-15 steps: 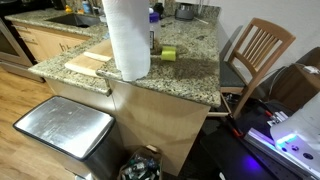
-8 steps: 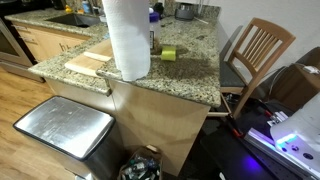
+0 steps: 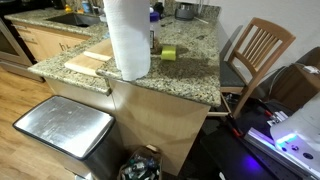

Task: Place the bottle on the counter

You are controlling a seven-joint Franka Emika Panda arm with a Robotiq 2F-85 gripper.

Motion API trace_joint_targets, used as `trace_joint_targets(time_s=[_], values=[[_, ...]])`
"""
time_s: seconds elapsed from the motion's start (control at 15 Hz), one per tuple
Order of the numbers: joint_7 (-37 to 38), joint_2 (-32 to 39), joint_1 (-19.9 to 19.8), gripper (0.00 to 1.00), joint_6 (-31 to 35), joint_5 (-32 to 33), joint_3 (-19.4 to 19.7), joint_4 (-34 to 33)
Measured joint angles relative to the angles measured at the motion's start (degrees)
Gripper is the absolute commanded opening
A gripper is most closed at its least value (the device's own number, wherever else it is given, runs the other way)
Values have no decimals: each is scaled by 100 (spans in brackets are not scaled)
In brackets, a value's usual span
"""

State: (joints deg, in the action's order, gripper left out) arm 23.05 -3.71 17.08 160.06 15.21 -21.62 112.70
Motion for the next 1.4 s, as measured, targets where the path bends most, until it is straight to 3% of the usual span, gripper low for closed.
trace_joint_targets(time_s=[0.53,0.8,1.07,1.13,1.33,1.4], values=[[342,-646,-156,25,-95,233,145,-44],[595,-1168,-731,25,-604,422,541,43],[641,-1396,-1567,25,-703,371,893,750],[645,-1403,-1667,50,-720,247,983,995],[627,-1383,-1731,50,-672,224,975,1078],[631,-1399,-1726,25,-678,223,932,1047]])
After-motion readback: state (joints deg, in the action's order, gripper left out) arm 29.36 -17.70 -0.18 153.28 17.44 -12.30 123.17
